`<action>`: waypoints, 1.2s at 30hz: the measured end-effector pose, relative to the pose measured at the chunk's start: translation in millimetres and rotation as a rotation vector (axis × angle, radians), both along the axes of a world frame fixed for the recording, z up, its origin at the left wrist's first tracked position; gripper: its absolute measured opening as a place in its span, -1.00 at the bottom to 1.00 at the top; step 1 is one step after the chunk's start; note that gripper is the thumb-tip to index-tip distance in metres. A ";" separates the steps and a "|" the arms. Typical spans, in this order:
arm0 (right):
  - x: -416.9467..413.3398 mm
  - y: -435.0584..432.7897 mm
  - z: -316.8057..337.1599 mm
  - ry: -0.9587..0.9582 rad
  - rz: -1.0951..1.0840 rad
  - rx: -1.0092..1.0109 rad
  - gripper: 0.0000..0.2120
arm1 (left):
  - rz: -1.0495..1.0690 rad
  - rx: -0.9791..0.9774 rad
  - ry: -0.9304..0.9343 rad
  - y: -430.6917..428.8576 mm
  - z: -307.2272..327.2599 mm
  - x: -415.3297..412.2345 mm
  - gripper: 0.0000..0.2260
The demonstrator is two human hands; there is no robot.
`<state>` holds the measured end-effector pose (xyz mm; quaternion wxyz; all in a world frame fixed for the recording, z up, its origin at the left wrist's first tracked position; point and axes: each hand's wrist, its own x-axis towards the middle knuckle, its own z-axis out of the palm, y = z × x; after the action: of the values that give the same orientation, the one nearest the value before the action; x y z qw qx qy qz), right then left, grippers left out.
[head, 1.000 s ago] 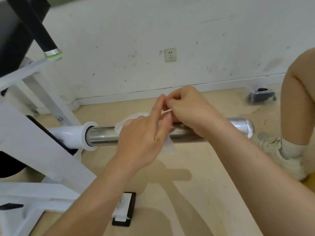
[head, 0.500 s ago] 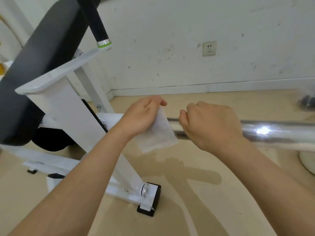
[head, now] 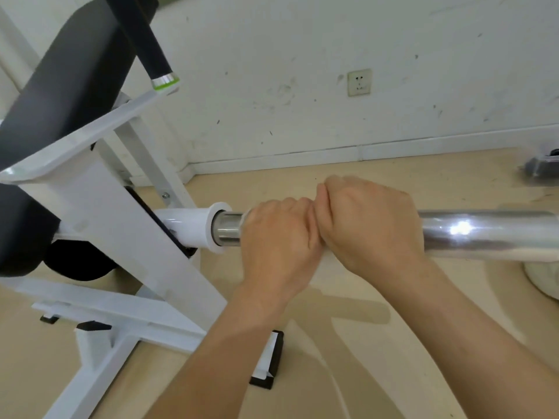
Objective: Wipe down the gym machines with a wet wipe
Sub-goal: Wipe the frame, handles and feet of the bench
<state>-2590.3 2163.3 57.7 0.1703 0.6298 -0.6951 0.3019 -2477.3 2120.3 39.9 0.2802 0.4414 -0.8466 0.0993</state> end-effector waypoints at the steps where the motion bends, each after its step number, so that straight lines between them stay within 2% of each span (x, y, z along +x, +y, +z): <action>1: -4.1 -1.0 3.0 -0.133 0.032 -0.004 -0.79 | -0.088 -0.018 0.001 4.1 -1.0 -4.3 -0.74; 3: -12.5 0.7 8.8 -0.316 0.099 -0.008 -0.74 | -0.239 -0.015 -0.068 2.7 2.5 -2.1 -0.74; 4: -15.1 1.4 10.8 -0.320 0.116 0.035 -0.71 | -0.292 0.004 -0.129 -2.2 5.7 4.5 -0.71; 6: -16.3 1.3 11.1 -0.224 0.165 0.159 -0.62 | -0.282 0.121 -0.224 -14.2 14.3 25.0 -0.62; 7: -14.8 1.4 9.8 -0.153 0.197 0.210 -0.57 | -0.223 0.213 -0.206 -17.7 18.6 36.2 -0.56; 8: -13.1 2.0 8.8 -0.077 0.221 0.251 -0.49 | -0.155 0.319 -0.100 -19.2 23.2 45.0 -0.52; 10: -11.3 1.8 6.9 0.048 0.245 0.295 -0.33 | -0.053 0.602 0.315 -18.1 37.8 47.8 -0.64; 11: -10.8 1.5 5.0 0.091 0.248 0.304 -0.32 | -0.029 0.734 0.518 -18.1 44.1 45.4 -0.70; 13: -10.3 1.5 2.9 0.148 0.248 0.281 -0.41 | -0.045 0.830 0.680 -23.3 53.9 41.9 -0.66; 15: -10.6 2.1 2.1 0.153 0.258 0.231 -0.54 | -0.085 0.858 0.710 -21.2 59.7 44.8 -0.55; 17: -12.7 2.0 3.5 0.118 0.283 0.231 -0.60 | -0.141 0.819 0.593 -18.1 59.8 53.2 -0.51; 20: -18.3 0.8 9.3 0.062 0.313 0.338 -0.61 | -0.194 0.698 0.223 -12.9 56.9 69.2 -0.64; 22: -21.0 -0.8 12.9 -0.046 0.334 0.417 -0.64 | -0.170 0.560 0.040 -13.8 56.4 75.0 -0.70; 24: -22.7 -2.7 14.2 -0.333 0.352 0.321 -0.67 | -0.115 0.426 -0.136 -13.7 56.4 74.7 -0.67; 25: -23.1 -3.5 13.6 -0.475 0.343 0.185 -0.68 | -0.080 0.351 -0.219 -13.0 55.7 73.0 -0.66; 26: -22.0 -2.6 13.5 -0.538 0.314 0.050 -0.69 | -0.043 0.271 -0.279 -11.0 54.9 69.6 -0.66; 28: -12.3 4.0 11.4 -0.425 0.230 -0.088 -0.68 | -0.010 0.166 -0.316 -8.9 51.5 61.5 -0.68; 30: 10.3 10.6 10.4 -0.267 0.219 -0.140 -0.64 | 0.008 0.125 -0.332 -8.3 49.3 52.3 -0.55; 31: 23.8 11.4 10.4 -0.220 0.245 -0.128 -0.62 | 0.020 0.119 -0.352 -9.3 48.6 50.0 -0.55; 33: 47.8 3.1 7.3 -0.172 0.313 -0.001 -0.58 | 0.035 0.152 -0.366 -14.5 44.7 52.4 -0.71; 34: 56.2 -3.6 4.0 -0.141 0.338 0.073 -0.57 | 0.013 0.185 -0.358 -17.4 41.3 57.8 -0.72; 36: 61.9 -15.3 -3.2 -0.039 0.319 0.155 -0.52 | -0.053 0.218 -0.327 -21.6 34.3 75.6 -0.60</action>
<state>-2528.4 2148.0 54.5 0.0579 0.7374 -0.6107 0.2827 -2401.6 2098.6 74.1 0.0919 0.4249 -0.8978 0.0702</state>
